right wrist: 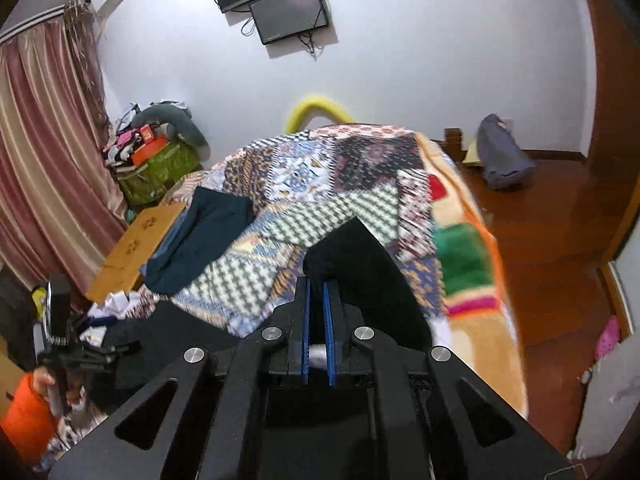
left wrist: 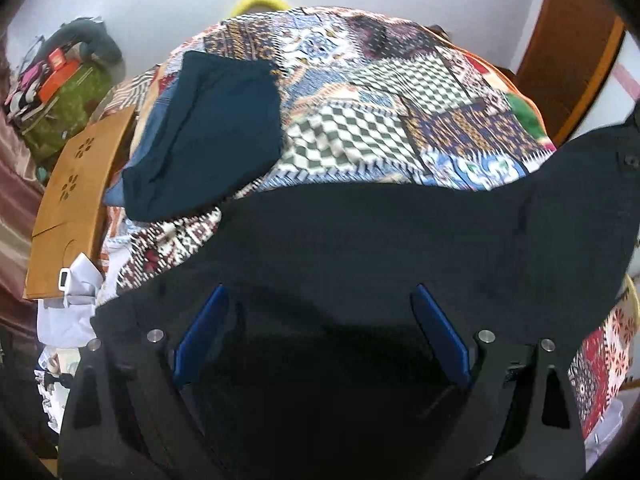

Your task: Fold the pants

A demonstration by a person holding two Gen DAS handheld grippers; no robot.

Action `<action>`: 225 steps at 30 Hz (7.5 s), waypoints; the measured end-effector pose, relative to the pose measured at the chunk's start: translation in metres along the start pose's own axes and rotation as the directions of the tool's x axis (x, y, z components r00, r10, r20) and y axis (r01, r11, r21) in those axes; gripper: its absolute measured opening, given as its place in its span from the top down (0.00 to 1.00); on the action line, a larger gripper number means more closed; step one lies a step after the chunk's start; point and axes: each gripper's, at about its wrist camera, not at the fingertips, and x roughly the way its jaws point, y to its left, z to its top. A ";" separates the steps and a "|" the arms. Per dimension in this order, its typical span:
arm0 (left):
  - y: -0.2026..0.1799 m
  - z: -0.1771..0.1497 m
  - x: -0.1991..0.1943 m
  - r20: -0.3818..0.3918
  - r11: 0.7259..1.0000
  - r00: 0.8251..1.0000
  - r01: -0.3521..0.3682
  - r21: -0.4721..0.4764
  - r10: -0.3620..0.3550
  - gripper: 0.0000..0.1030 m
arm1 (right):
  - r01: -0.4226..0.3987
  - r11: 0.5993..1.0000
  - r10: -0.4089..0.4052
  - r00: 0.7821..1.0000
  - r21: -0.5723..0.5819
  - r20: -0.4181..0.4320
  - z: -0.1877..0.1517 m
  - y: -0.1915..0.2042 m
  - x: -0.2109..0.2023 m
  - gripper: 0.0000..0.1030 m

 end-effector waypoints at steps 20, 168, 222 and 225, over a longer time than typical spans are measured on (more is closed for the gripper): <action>0.041 -0.037 -0.033 0.068 0.994 0.997 -0.023 -0.110 0.030 0.09 | 0.231 0.973 -0.218 0.946 0.028 -0.239 -0.145 -0.015 -0.003 0.87; 0.100 -0.068 0.016 -0.052 0.963 0.988 -0.151 -0.225 0.143 0.24 | 0.153 0.981 -0.129 0.975 0.123 -0.181 -0.074 -0.071 0.076 0.88; 0.009 -0.044 -0.008 0.006 1.000 1.000 0.005 -0.013 -0.005 0.19 | 0.155 0.904 -0.115 0.986 0.398 -0.122 -0.151 -0.035 0.031 0.68; -0.002 -0.035 -0.003 0.003 1.000 1.000 0.011 -0.001 -0.011 0.19 | 0.146 0.906 -0.106 0.987 0.397 -0.122 -0.145 -0.047 0.039 0.90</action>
